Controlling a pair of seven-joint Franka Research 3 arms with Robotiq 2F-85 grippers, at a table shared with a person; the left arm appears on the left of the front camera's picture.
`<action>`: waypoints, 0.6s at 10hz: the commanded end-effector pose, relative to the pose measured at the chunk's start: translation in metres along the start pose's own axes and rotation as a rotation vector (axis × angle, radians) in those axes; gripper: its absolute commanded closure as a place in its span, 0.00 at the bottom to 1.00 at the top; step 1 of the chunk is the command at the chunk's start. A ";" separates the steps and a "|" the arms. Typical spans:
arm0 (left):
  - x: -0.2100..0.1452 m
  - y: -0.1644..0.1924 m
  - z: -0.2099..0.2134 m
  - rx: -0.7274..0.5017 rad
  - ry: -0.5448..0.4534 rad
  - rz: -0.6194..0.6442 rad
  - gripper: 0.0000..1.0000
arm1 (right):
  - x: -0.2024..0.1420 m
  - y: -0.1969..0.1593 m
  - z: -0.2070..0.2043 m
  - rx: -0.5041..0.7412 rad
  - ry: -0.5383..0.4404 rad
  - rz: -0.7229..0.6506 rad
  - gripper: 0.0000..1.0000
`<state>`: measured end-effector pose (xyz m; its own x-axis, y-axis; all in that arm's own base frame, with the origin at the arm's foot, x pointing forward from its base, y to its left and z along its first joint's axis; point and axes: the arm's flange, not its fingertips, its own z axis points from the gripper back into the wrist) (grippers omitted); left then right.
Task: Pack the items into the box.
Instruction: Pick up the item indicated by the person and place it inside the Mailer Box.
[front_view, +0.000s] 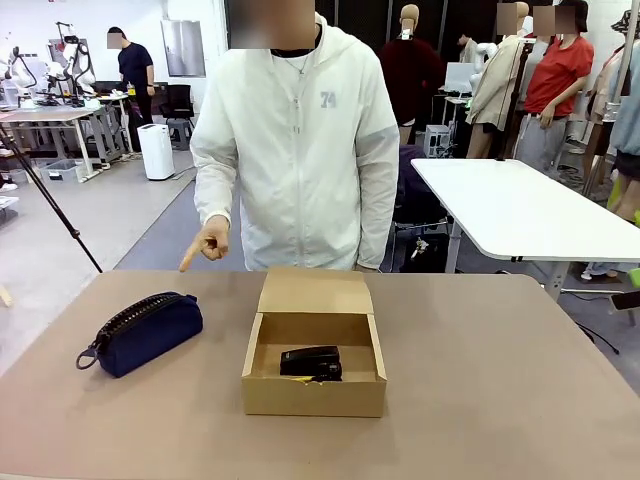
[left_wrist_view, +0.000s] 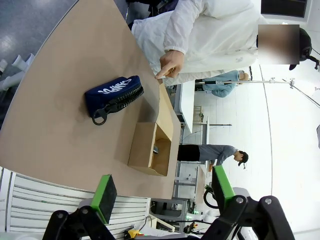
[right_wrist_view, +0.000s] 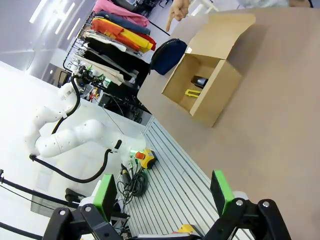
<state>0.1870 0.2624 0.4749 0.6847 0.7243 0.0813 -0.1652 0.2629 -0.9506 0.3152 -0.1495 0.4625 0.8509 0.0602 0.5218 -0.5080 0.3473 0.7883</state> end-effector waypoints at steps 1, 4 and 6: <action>0.000 0.000 0.000 -0.021 -0.004 -0.016 0.00 | -0.001 0.002 0.003 0.003 0.013 -0.001 0.00; 0.000 0.000 0.000 -0.021 -0.004 -0.016 0.00 | -0.001 0.002 0.003 0.003 0.013 -0.001 0.00; 0.000 0.000 0.000 0.000 0.000 0.000 0.00 | -0.001 0.002 0.003 0.003 0.013 -0.001 0.00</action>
<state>0.1871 0.2624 0.4747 0.6847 0.7243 0.0807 -0.1657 0.2625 -0.9506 0.3152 -0.1495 0.4625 0.8509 0.0602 0.5218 -0.5080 0.3471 0.7883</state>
